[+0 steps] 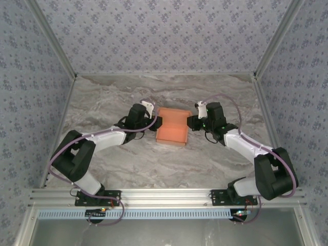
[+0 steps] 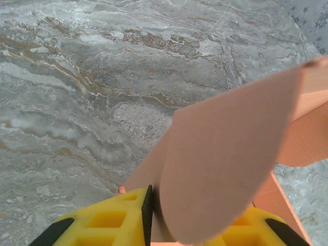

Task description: Fold the paper box

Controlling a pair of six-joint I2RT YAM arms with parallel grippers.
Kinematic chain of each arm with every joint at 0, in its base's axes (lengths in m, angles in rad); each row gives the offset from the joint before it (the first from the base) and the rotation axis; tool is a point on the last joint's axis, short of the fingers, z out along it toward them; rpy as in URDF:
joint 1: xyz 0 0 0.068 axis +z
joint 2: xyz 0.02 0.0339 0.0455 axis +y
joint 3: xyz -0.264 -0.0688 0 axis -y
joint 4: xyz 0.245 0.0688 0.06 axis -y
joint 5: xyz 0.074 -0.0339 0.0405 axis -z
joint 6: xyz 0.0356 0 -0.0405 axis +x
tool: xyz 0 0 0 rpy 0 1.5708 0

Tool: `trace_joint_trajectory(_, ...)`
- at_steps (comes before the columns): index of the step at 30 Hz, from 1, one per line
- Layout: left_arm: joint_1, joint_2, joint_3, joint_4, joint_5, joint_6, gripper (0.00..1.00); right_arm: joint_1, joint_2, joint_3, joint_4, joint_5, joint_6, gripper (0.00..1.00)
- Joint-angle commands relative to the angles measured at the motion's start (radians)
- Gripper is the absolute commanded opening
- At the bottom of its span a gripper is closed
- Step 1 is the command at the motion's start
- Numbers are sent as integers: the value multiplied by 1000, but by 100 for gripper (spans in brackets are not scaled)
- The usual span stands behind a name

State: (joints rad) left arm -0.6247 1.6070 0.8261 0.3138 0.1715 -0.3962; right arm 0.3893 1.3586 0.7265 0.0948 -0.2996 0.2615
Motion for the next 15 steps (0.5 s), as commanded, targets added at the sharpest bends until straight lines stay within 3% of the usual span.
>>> trace_joint_trajectory(1,-17,22,29,51,34,-51,25,32,-6,5,25,81,50,16)
trace_joint_trajectory(15,-70,16,-81,96,7,-95,25,177,-98,-176,141,262,81,14)
